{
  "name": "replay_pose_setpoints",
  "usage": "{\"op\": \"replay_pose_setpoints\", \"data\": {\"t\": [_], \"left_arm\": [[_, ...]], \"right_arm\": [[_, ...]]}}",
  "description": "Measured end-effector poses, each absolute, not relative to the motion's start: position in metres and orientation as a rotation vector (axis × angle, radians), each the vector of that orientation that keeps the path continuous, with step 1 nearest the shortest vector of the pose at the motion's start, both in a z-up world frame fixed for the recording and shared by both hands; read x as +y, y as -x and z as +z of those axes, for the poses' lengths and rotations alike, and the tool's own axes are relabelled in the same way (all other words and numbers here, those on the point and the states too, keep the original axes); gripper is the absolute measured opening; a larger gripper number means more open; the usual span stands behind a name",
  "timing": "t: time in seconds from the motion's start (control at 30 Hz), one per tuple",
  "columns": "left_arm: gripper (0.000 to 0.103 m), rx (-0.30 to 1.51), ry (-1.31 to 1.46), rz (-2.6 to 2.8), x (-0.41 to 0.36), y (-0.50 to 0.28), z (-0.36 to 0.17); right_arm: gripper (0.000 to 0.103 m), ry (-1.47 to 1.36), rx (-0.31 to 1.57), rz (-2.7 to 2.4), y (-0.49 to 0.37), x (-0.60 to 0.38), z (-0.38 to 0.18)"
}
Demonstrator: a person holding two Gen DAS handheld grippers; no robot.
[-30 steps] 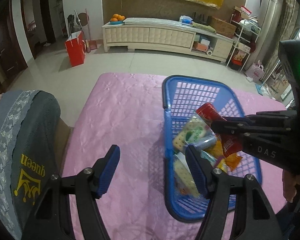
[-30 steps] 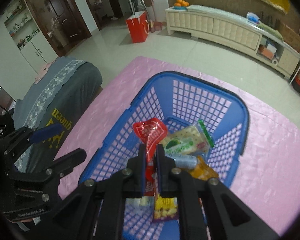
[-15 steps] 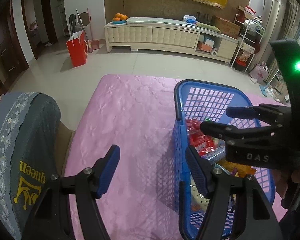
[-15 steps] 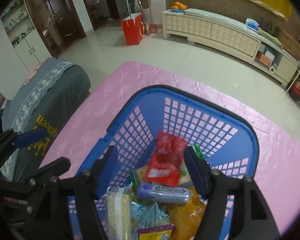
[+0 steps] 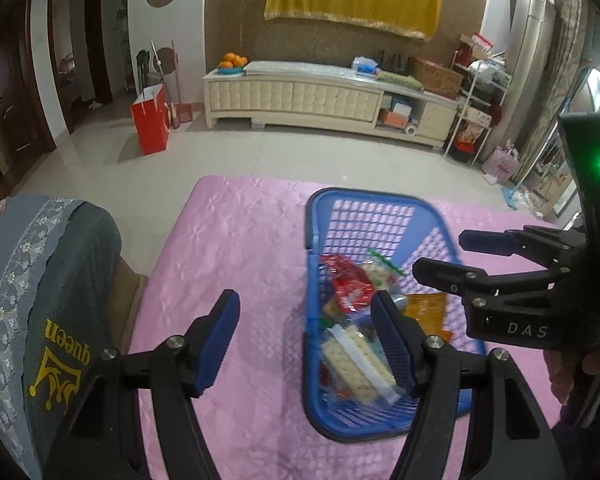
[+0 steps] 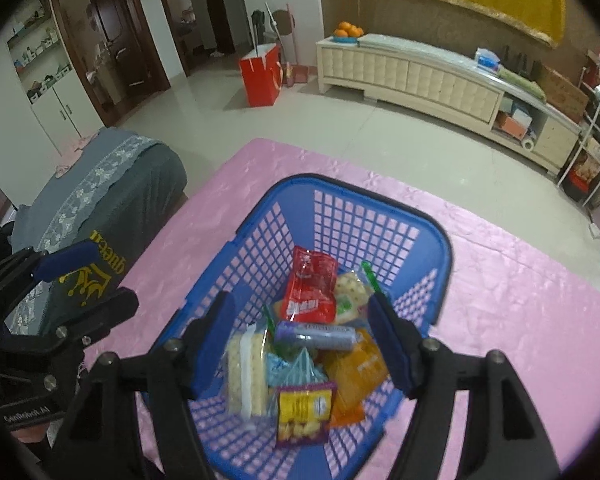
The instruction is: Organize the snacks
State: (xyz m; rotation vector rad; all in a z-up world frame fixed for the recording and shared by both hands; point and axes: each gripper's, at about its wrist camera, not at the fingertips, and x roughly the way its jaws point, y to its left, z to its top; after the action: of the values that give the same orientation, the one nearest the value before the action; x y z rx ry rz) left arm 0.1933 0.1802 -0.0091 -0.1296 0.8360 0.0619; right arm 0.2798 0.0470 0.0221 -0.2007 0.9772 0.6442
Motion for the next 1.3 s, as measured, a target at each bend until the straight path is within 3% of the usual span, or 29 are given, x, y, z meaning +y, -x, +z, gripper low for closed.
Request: {"op": "replay_pose_setpoints", "data": {"t": [0.27, 0.67, 0.97, 1.0, 1.03, 1.07, 1.17, 1.23, 1.3], "left_arm": [[0.066, 0.738, 0.147, 0.021, 0.151, -0.148, 0.032], [0.066, 0.533, 0.177, -0.016, 0.103, -0.066, 0.063], [0.066, 0.349, 0.051, -0.003, 0.054, -0.001, 0.074], [0.070, 0.346, 0.046, -0.011, 0.050, 0.005, 0.074], [0.083, 0.342, 0.038, -0.010, 0.046, 0.008, 0.073], [0.088, 0.334, 0.026, -0.007, 0.043, 0.012, 0.073], [0.091, 0.326, 0.005, -0.001, 0.035, 0.022, 0.071], [0.103, 0.334, -0.001, -0.001, 0.032, 0.025, 0.066], [0.103, 0.339, 0.002, -0.013, 0.031, 0.027, 0.063]], "right_arm": [[0.073, 0.160, 0.887, 0.622, -0.238, 0.012, 0.064], [0.084, 0.118, 0.660, 0.496, -0.147, -0.052, 0.102], [0.094, 0.099, 0.536, 0.415, -0.091, -0.081, 0.105], [0.098, 0.094, 0.517, 0.409, -0.083, -0.085, 0.106], [0.101, 0.095, 0.501, 0.400, -0.077, -0.088, 0.106], [0.103, 0.101, 0.489, 0.394, -0.071, -0.090, 0.105], [0.103, 0.114, 0.468, 0.375, -0.056, -0.094, 0.104], [0.103, 0.110, 0.463, 0.360, -0.049, -0.096, 0.101], [0.103, 0.109, 0.464, 0.337, -0.042, -0.098, 0.096]]}}
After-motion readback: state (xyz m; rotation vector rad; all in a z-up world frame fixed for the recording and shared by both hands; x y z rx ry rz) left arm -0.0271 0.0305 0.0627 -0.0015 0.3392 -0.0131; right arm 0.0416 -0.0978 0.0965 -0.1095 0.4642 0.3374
